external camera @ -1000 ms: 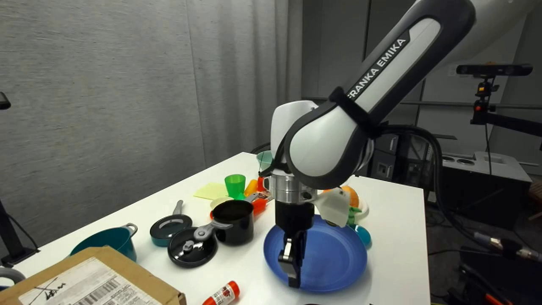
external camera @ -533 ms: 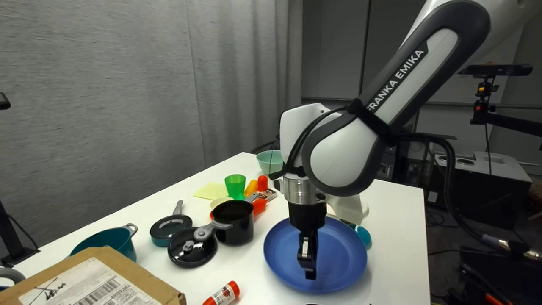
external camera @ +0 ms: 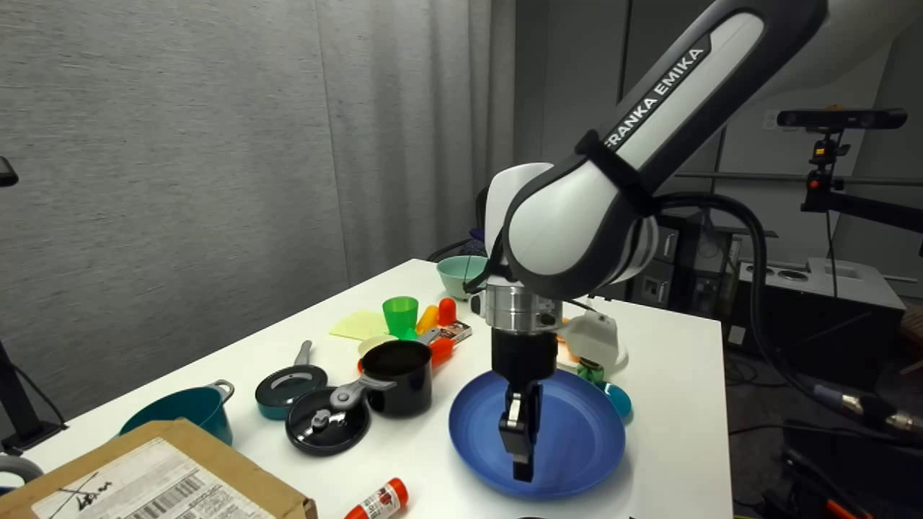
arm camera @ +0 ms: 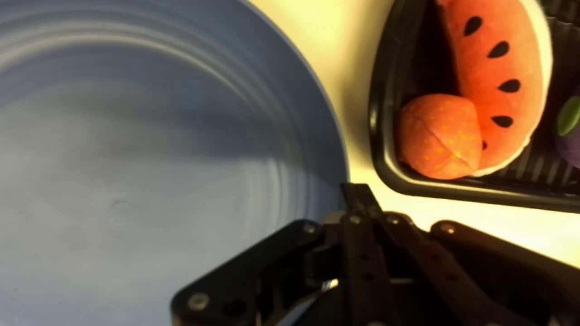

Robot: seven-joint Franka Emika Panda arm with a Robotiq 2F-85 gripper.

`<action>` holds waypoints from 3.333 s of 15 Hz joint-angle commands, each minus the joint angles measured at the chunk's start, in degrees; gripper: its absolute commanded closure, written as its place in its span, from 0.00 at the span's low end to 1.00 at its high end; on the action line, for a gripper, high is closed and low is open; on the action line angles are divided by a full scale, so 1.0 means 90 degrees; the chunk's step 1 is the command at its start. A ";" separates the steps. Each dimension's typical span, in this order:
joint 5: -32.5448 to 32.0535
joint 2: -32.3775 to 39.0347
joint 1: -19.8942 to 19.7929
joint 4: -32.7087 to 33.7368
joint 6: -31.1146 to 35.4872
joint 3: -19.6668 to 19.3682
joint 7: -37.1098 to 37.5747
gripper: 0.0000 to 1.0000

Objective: Remove the plush toys from the blue plate

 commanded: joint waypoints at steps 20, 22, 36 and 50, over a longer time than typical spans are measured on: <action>-0.2398 0.0607 0.0973 -0.0049 0.1565 -0.0902 0.1793 1.00; -0.3105 0.0640 0.1173 -0.0008 0.1735 -0.1211 0.2321 1.00; -0.2875 0.0077 0.0934 0.0370 0.1752 -0.1504 0.3871 1.00; -0.3657 0.0878 0.1780 0.1703 0.2945 -0.2546 0.6944 0.74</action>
